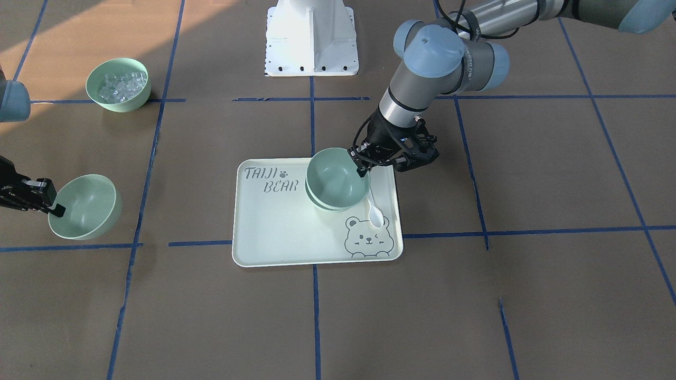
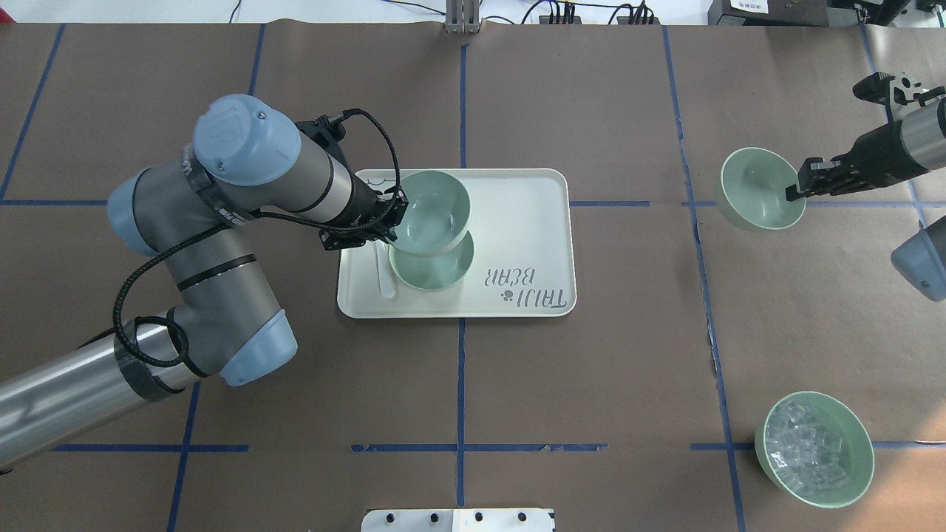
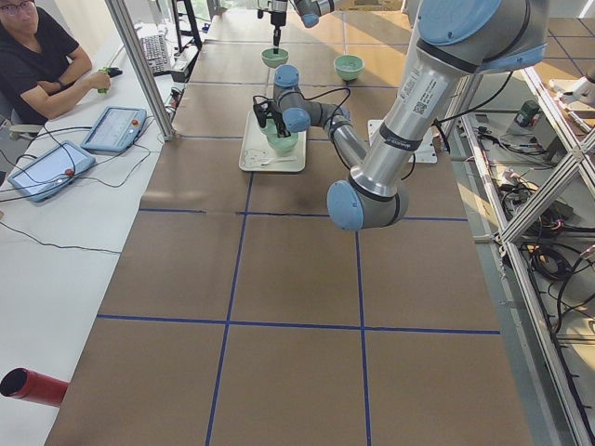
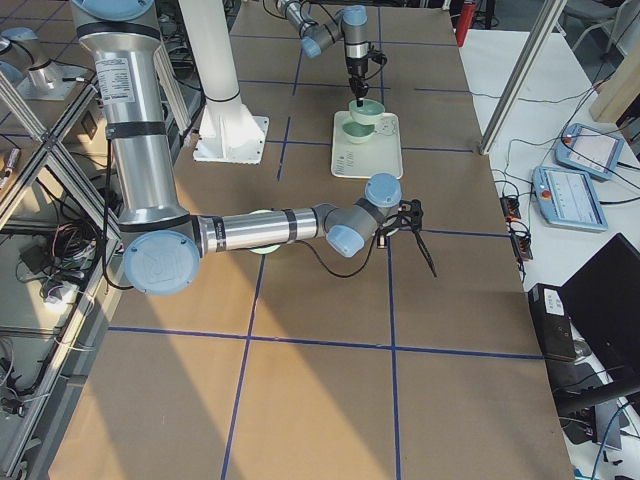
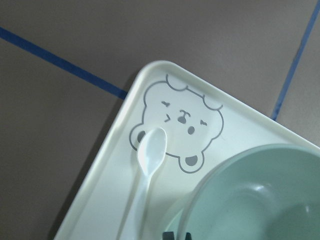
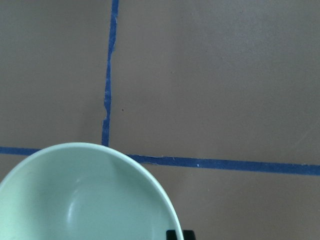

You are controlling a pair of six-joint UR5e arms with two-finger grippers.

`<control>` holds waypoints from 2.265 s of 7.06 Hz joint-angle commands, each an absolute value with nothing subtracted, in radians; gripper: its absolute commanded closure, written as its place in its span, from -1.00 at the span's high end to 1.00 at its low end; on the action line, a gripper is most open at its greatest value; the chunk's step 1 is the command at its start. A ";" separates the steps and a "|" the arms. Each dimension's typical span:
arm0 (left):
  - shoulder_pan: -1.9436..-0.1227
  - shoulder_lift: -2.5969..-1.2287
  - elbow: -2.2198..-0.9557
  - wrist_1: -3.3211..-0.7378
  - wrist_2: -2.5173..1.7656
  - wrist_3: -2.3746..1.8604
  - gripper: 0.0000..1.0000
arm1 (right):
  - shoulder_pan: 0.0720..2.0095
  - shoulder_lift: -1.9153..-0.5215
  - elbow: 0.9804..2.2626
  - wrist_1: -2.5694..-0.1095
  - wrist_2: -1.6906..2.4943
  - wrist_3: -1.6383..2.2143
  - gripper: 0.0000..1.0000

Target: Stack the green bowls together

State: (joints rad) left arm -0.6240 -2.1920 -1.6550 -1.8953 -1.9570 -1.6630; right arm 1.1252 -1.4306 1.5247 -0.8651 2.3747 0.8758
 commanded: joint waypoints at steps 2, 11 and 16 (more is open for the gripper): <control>-0.598 -2.192 -1.648 -1.896 -1.936 -1.655 -1.00 | 1.126 -1.411 1.523 -0.867 2.376 0.890 -1.00; -0.598 -2.181 -1.649 -1.893 -1.927 -1.652 1.00 | 1.126 -1.362 1.532 -0.868 2.393 0.905 -1.00; -0.750 -2.168 -1.756 -1.675 -1.988 -1.377 1.00 | 0.971 -1.142 1.557 -0.890 2.412 1.188 -1.00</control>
State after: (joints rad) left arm -0.6916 -2.1710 -1.7272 -1.7324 -1.9529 -1.4572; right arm 1.0264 -1.1960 1.5529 -0.8743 2.4237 1.1261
